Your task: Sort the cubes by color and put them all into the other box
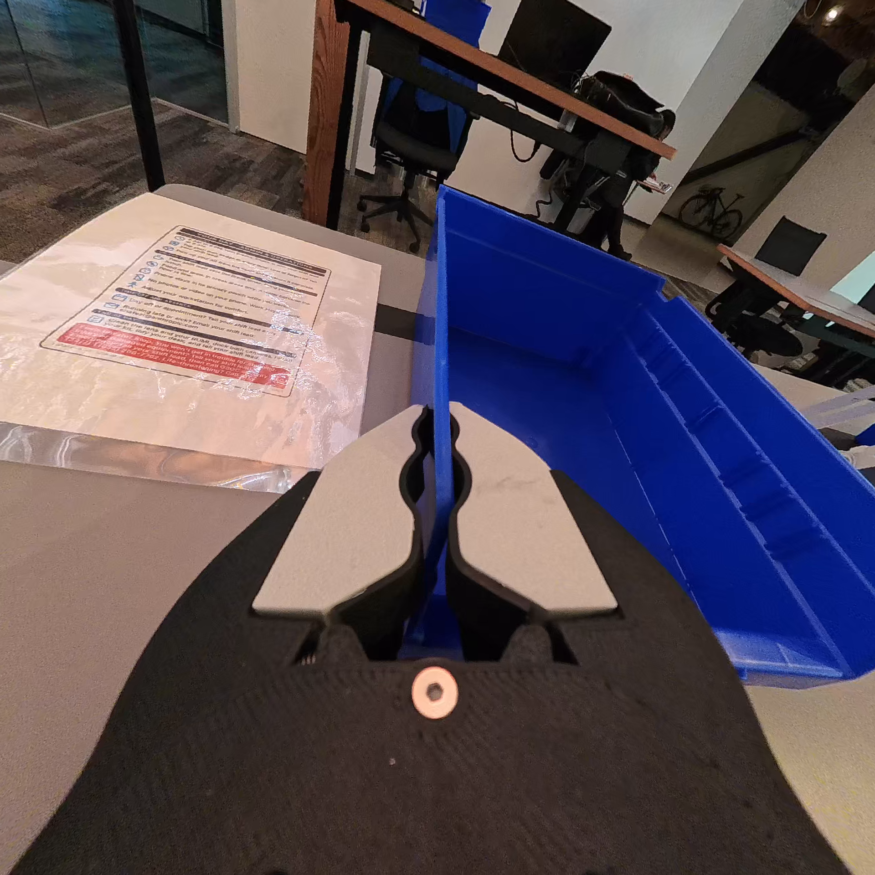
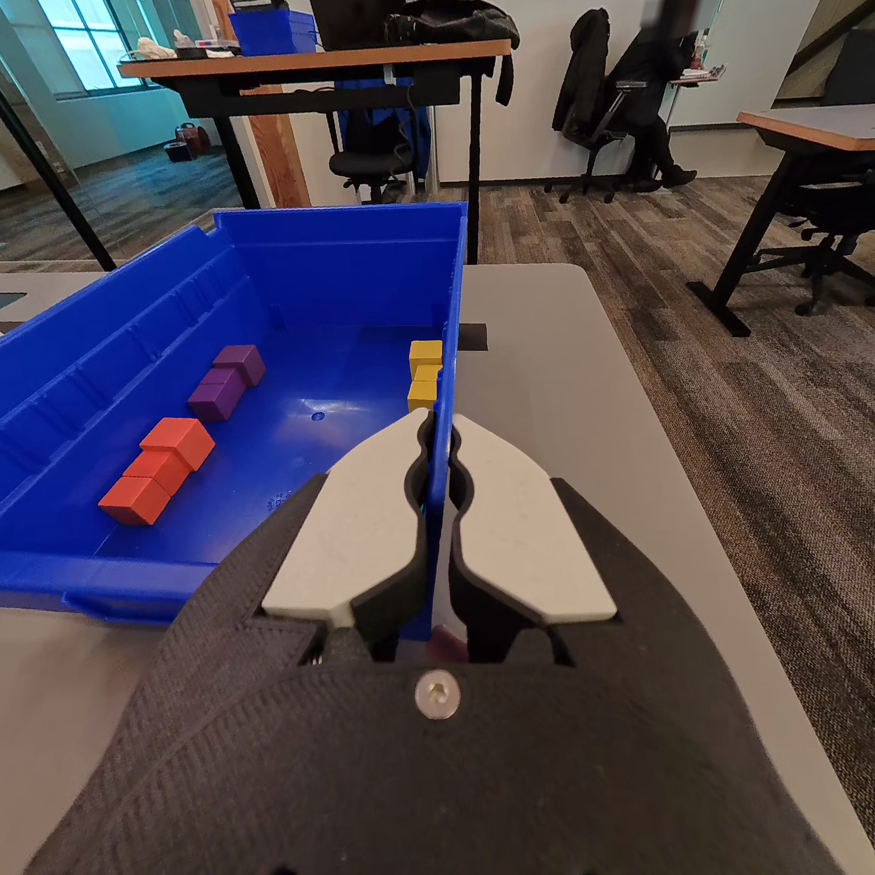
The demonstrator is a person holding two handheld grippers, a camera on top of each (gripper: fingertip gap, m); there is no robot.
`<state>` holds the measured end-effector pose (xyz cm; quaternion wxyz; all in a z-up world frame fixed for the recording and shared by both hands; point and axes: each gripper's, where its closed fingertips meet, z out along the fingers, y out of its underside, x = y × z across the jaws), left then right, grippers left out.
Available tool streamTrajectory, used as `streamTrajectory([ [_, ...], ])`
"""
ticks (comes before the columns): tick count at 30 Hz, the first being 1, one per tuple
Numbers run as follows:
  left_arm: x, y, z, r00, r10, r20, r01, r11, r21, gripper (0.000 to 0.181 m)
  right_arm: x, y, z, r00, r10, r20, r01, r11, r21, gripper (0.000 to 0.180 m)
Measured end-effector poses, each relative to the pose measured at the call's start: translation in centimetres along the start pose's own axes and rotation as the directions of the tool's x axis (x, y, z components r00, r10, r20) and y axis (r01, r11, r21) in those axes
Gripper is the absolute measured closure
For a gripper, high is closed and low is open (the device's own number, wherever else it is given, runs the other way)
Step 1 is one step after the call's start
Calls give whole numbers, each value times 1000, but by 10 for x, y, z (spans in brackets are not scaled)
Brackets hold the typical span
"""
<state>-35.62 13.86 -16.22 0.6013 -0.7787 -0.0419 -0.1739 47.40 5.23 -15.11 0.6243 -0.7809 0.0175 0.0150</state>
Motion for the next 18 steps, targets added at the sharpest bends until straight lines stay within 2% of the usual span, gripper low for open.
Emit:
streamTrajectory([
  [18, -2, -2, -8, 1000, 0, -7, 0, 1000, 14, 177, 0, 0, -1, 1000, -1, 7, 1, 1000, 9, 175],
])
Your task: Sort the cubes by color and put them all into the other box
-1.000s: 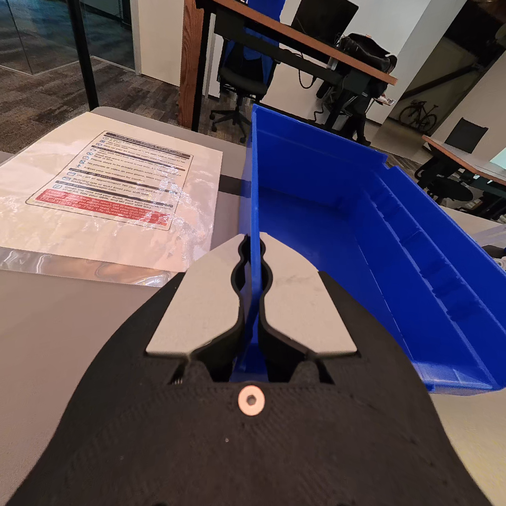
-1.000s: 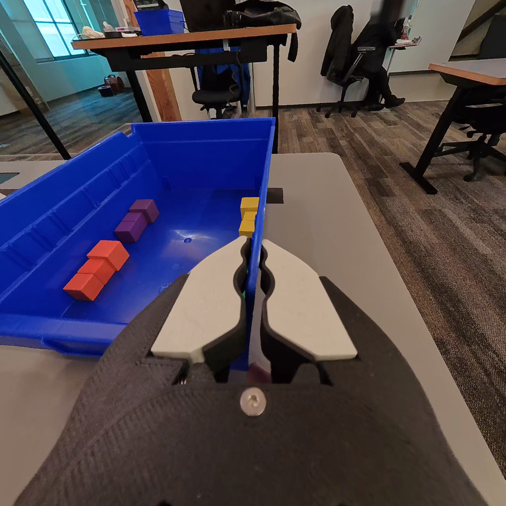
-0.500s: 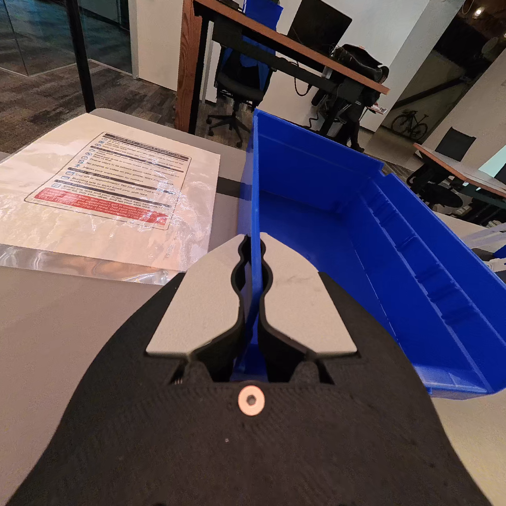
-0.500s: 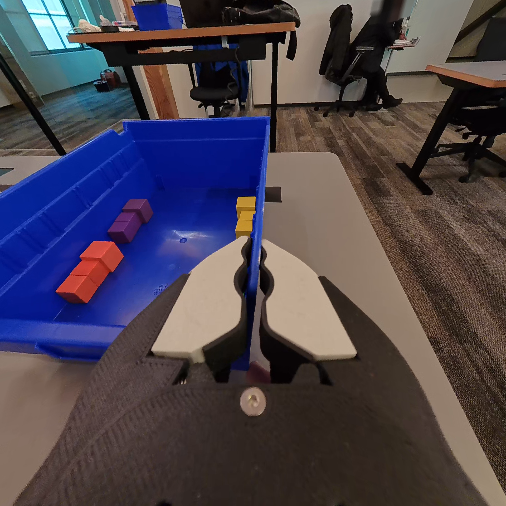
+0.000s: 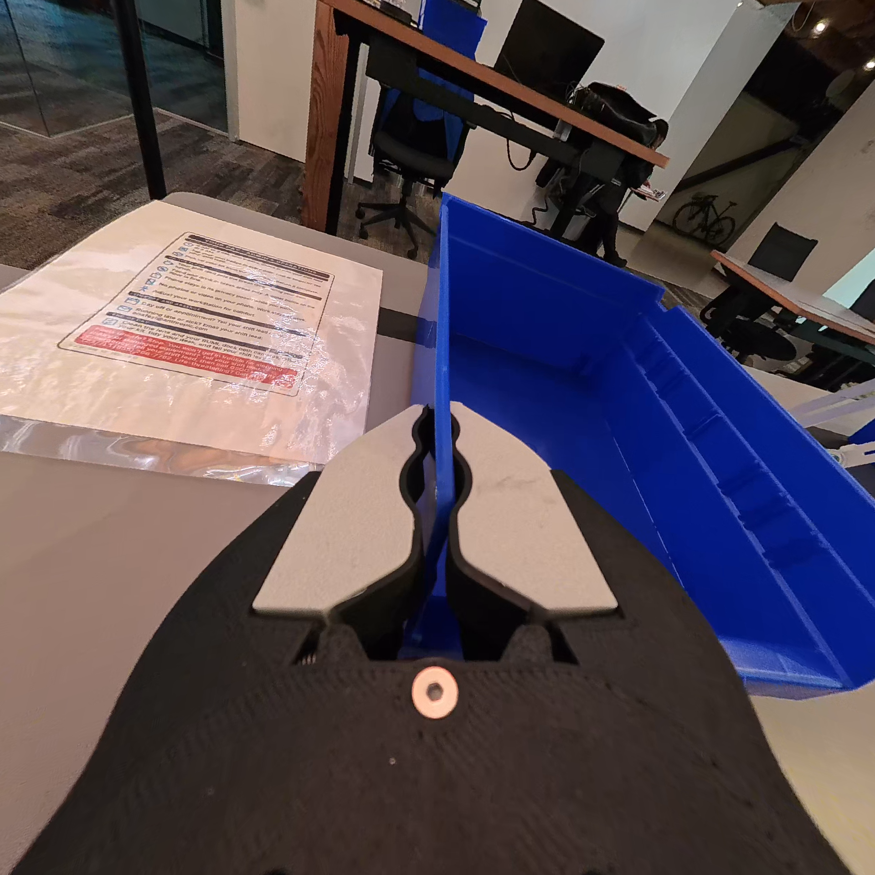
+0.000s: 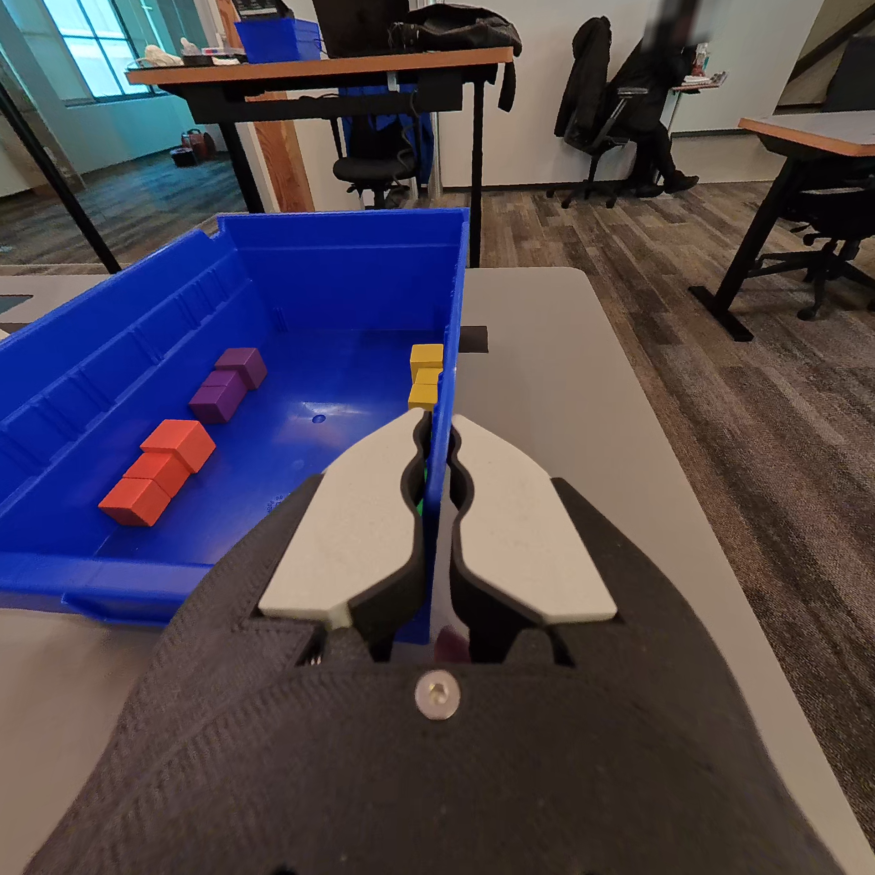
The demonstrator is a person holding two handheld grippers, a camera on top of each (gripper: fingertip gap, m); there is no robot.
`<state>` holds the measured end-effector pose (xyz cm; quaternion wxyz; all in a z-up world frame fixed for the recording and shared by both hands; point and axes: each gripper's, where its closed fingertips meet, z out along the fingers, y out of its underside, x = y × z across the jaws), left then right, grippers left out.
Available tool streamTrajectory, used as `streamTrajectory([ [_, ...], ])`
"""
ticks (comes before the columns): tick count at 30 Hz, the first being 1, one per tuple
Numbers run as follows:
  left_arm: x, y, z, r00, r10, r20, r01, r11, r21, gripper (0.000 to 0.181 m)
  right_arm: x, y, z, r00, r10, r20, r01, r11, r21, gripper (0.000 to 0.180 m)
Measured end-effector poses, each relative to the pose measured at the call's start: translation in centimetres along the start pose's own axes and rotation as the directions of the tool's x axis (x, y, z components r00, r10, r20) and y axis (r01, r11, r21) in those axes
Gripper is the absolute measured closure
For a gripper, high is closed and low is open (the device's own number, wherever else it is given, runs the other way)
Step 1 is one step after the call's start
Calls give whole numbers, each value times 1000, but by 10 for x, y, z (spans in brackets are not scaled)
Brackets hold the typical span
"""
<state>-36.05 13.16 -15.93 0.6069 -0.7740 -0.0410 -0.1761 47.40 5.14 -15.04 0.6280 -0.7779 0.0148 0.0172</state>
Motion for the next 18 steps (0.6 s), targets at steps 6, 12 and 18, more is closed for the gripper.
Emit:
streamTrajectory([
  [6, 0, 1, 1, 1000, -7, -1, 7, 1000, 2, 177, -4, 0, 5, 1000, 3, 8, -3, 1000, -6, 146],
  [12, 2, 2, 2, 1000, -7, -9, 6, 1000, -5, 176, -3, 0, 7, 1000, 18, -13, -18, 1000, -2, 176],
  [18, 4, 1, 0, 1000, -15, -17, 15, 1000, 10, 176, -2, 1, 5, 1000, -6, -27, 5, 1000, -15, 177],
])
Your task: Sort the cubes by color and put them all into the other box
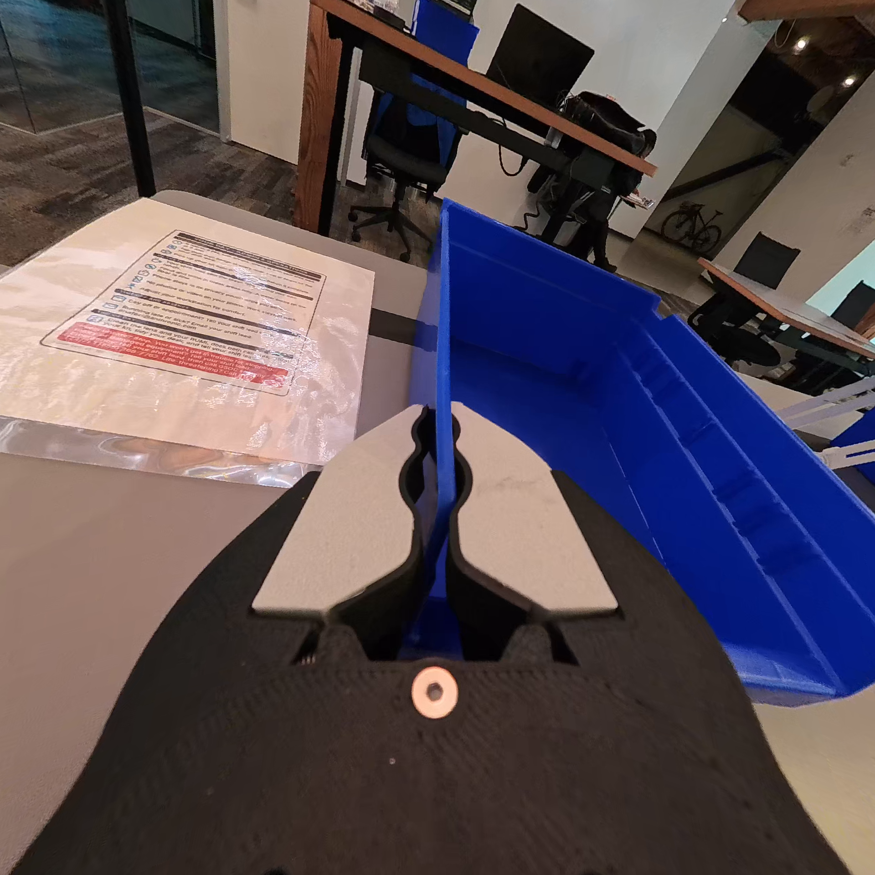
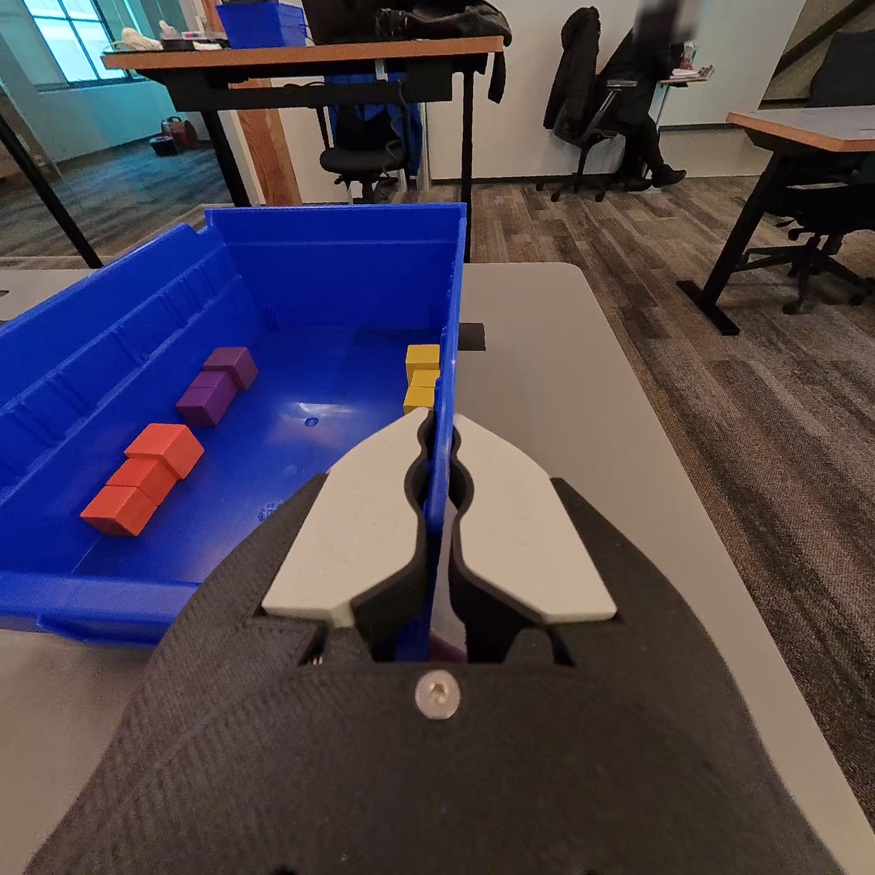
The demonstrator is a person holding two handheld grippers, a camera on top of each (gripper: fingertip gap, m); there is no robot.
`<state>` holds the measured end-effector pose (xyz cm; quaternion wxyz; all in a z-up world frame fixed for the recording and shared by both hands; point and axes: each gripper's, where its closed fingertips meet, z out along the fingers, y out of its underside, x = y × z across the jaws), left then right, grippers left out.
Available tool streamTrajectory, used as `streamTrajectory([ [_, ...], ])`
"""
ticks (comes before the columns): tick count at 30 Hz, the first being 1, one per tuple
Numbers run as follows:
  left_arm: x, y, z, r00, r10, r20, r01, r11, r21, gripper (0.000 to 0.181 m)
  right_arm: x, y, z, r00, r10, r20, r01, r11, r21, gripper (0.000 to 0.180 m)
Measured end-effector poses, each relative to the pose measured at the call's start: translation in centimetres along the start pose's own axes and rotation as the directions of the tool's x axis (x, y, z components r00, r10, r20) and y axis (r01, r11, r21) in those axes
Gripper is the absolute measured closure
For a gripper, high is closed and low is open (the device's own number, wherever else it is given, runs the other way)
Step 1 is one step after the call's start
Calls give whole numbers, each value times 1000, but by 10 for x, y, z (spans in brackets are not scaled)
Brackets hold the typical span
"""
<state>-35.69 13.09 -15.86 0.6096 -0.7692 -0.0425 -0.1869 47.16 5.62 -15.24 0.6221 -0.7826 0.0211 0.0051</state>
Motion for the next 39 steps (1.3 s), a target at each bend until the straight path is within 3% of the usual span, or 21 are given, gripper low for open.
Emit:
streamTrajectory([
  [39, -9, -21, -40, 997, -71, -22, 73, 988, 135, 176, 0, 7, -27, 1000, -1, -20, 0, 1000, -7, 177],
])
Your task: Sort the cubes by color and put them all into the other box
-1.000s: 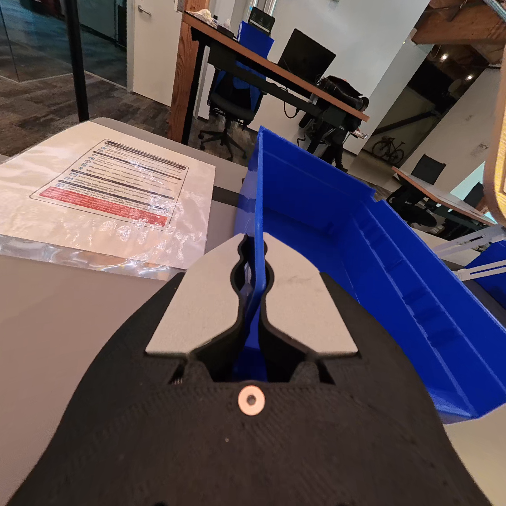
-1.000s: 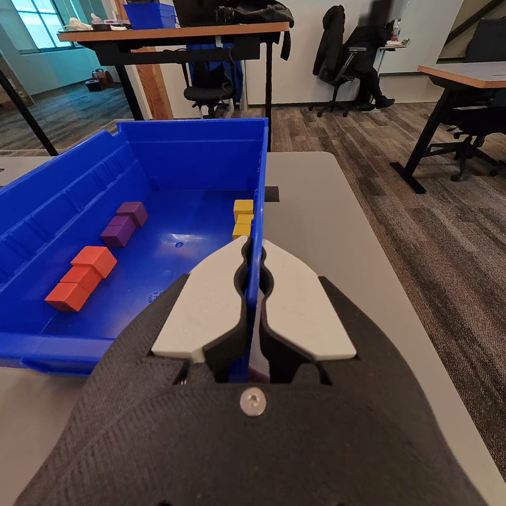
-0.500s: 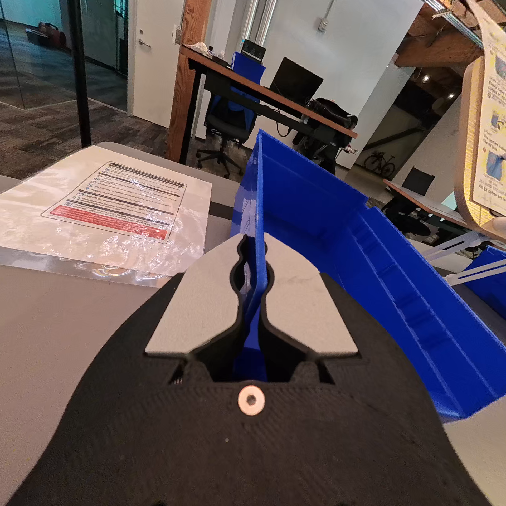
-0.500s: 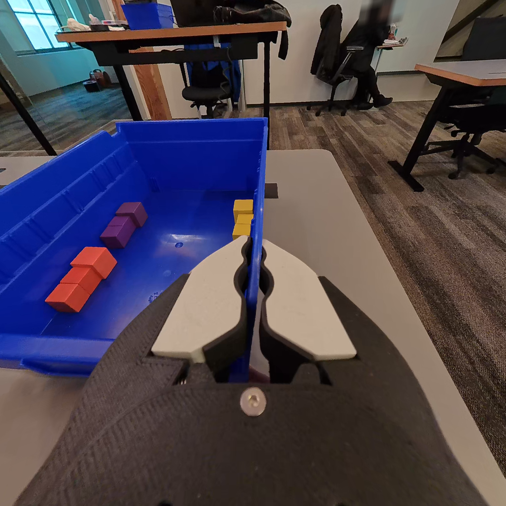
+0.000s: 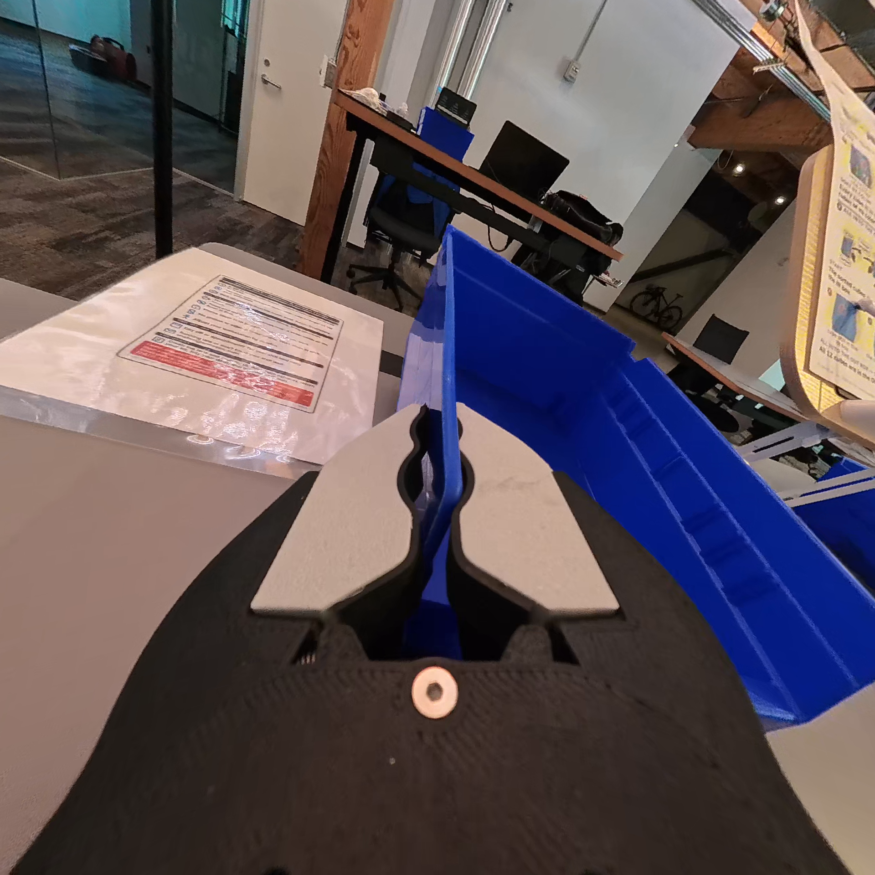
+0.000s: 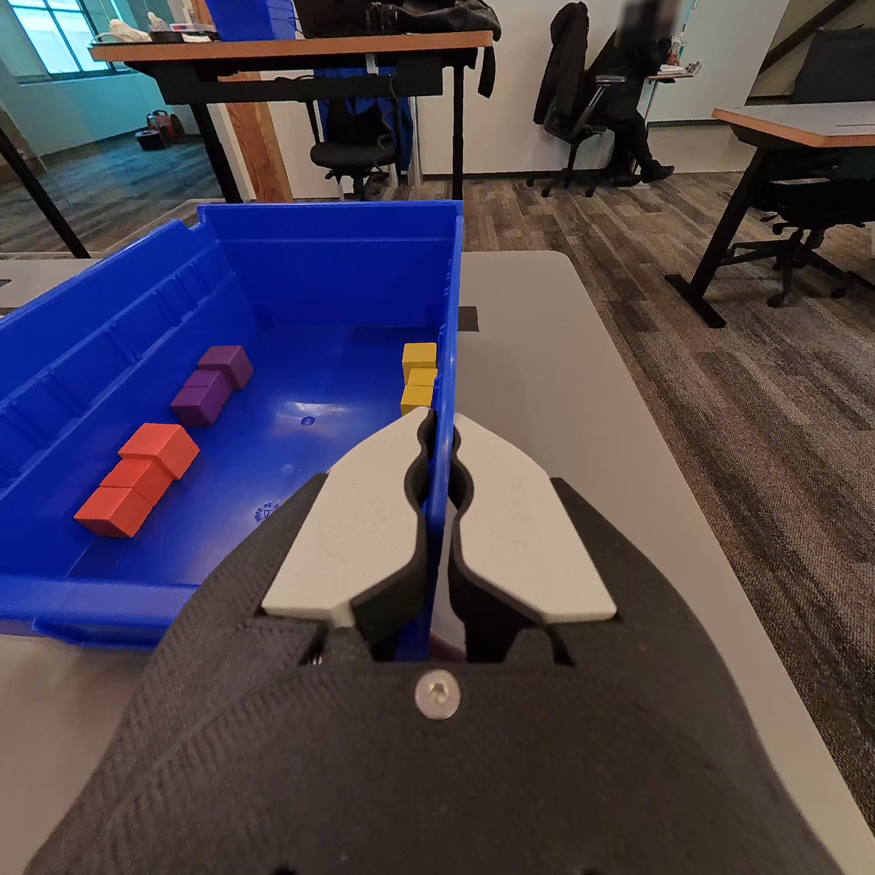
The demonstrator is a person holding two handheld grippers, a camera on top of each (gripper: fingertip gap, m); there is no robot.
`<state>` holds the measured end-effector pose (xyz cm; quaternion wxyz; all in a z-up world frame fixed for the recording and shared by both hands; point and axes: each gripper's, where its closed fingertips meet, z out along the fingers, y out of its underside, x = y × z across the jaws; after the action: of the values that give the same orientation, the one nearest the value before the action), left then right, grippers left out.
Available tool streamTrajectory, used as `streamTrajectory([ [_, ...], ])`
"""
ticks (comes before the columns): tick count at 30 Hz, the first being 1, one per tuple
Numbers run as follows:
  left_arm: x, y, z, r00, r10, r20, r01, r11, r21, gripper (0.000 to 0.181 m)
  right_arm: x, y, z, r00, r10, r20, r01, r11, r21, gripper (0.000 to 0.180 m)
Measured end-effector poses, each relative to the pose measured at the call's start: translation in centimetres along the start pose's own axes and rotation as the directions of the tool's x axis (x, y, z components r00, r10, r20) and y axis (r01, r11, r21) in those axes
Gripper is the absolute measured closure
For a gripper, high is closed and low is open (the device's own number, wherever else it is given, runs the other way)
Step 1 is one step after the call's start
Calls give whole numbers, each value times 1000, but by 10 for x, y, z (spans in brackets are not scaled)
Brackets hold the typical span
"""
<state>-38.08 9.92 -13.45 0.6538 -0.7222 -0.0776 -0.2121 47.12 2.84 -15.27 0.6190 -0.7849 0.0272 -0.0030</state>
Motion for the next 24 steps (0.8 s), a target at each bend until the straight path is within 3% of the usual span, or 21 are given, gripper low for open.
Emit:
streamTrajectory([
  [24, -9, -16, -43, 1000, 1, 25, -3, 998, 58, 176, -3, 7, -28, 1000, -14, 14, 14, 1000, -13, 177],
])
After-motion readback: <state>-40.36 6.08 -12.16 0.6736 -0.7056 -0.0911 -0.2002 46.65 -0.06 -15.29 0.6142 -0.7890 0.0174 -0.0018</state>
